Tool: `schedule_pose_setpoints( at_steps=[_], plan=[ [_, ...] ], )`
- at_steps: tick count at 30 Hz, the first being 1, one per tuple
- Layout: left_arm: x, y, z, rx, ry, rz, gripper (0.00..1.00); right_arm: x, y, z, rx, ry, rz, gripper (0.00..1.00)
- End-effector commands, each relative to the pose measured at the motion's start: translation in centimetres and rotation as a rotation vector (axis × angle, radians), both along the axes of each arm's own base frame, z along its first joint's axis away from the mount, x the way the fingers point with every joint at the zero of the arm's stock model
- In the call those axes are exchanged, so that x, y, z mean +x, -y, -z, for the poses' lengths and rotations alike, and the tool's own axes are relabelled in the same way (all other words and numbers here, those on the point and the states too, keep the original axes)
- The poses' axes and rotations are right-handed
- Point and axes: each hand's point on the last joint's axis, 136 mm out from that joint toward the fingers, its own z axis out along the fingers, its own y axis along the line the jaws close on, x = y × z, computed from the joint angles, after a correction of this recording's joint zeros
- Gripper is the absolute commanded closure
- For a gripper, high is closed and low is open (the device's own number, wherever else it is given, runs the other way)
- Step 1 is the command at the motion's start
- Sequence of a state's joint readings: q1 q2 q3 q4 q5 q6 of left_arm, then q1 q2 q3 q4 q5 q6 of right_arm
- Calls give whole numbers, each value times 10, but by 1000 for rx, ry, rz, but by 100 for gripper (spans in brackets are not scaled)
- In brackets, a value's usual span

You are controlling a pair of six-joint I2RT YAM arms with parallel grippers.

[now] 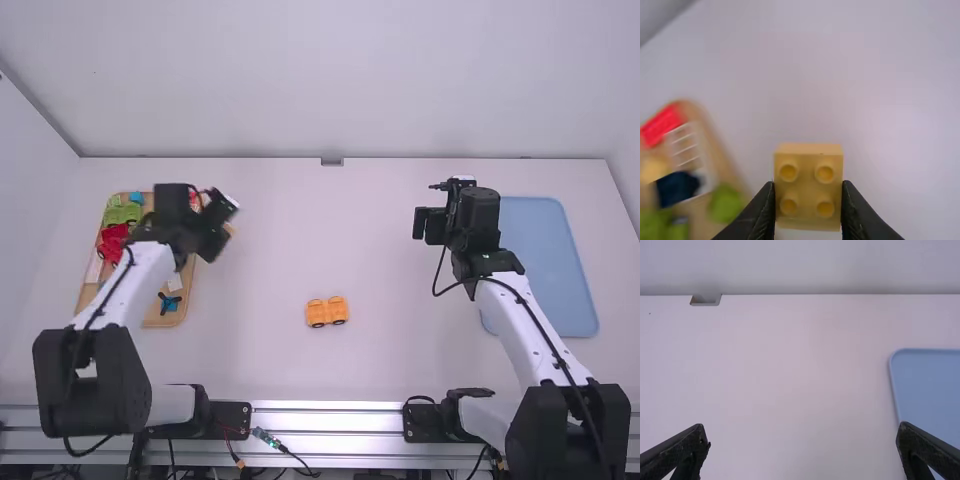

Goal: Assemble lego blocks to make yellow taxi

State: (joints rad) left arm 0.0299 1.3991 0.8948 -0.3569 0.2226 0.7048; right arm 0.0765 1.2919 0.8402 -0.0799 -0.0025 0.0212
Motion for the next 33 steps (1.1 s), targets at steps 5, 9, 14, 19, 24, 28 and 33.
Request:
schedule_pose_setpoints(
  at_steps=[5,9,14,19,24,28,33],
  plan=[
    [-78,100,31,24,-34,426,98,4,-1,-9,3,24,-1,1],
    [-103,113,51,36,-112,451,98,4,-3,-9,9,23,-1,1],
    [-100,117,68,53,-154,458,99,3,-7,-7,8,16,-11,1],
    [-99,109,85,136,-256,496,99,2,-7,-7,-1,13,-18,1],
    [-106,115,96,154,-326,665,99,2,0,-5,-1,5,0,1],
    [-104,116,108,179,-331,719,98,1,4,-4,0,0,9,1],
    [-107,112,114,194,-347,713,98,-1,4,0,-3,-18,8,1]
  ],
)
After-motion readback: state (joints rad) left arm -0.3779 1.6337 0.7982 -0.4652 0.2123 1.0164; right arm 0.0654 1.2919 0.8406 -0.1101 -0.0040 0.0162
